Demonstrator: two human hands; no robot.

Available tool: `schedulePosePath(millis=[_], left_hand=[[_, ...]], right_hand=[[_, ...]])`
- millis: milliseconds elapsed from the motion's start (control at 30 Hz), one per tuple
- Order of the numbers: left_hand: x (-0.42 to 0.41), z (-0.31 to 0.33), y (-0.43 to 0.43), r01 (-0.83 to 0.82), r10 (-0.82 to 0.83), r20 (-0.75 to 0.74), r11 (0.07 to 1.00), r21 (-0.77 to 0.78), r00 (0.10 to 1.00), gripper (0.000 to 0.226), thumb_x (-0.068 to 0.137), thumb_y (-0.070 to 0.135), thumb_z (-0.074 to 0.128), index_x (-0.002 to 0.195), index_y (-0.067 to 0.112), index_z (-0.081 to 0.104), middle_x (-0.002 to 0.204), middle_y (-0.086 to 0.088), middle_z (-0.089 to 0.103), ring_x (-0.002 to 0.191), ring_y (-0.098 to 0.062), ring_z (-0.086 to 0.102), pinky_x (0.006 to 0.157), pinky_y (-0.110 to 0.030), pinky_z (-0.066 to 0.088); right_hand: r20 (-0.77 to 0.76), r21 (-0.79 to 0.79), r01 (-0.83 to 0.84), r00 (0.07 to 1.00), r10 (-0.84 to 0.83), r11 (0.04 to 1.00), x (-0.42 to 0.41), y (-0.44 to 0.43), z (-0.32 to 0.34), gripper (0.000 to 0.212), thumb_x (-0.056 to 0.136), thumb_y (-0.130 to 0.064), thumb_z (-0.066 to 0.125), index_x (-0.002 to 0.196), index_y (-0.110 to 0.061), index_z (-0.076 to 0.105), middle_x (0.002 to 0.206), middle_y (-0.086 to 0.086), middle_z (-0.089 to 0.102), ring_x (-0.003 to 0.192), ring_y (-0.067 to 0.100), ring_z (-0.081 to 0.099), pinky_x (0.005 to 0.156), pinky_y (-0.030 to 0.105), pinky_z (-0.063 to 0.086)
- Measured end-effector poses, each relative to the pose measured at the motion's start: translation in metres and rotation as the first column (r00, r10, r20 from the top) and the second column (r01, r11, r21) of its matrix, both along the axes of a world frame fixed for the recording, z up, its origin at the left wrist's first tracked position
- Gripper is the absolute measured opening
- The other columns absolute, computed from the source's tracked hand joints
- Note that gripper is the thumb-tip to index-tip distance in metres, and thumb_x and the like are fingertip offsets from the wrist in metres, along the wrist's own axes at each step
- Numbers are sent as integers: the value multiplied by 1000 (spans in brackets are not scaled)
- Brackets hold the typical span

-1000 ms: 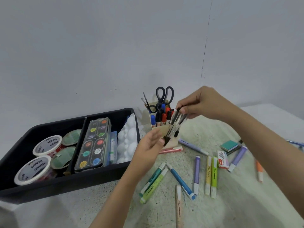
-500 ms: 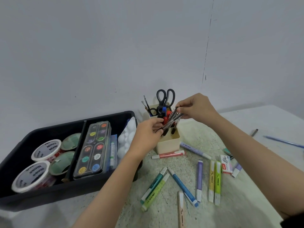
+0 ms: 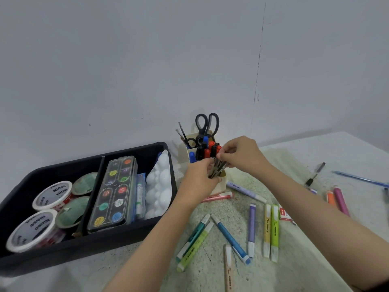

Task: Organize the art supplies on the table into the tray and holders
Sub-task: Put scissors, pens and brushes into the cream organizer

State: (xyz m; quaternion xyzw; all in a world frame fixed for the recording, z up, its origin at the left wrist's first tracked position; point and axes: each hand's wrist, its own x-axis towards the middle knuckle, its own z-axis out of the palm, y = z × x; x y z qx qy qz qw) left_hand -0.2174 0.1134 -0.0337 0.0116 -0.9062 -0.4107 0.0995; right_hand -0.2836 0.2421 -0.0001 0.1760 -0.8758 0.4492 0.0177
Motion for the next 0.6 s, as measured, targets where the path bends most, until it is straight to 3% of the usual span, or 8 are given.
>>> schedulePosePath(millis=[167,300,500,600], left_hand=[[-5,-8,7,-43,43,-66,999,-1,997,34,84,14,66,116,19,60,107,4,67,100,-10,61,87,-28,50],[-6,-11,5,-46,36,-112,995,-89,993,28,89,8,55,113,19,65,106,3,68,96,-11,61,85,-25,51],[-3,-10,4,24,-24,-31,1000,0,999,36,87,2,56,117,21,63,115,5,64,107,-8,58,96,-26,47],[-4,-10,6,59,-59,-24,998,-26,998,39,86,-1,54,116,22,65,107,6,64,106,-10,58,92,-25,46]], right_hand=[[114,-4,-52,992,52,999,7,6,6,24,92,-19,55,92,0,71,88,13,71,69,21,71,67,29,59],[145,55,-99,985,90,994,12,16,7,27,92,-8,44,104,-15,68,97,1,69,68,16,67,57,25,56],[120,130,-103,989,87,986,11,32,-3,38,86,-2,46,115,-20,63,110,-3,61,70,6,59,50,16,49],[77,216,-111,992,96,970,11,36,-11,43,82,0,54,119,-22,61,112,-5,56,73,-10,47,60,5,35]])
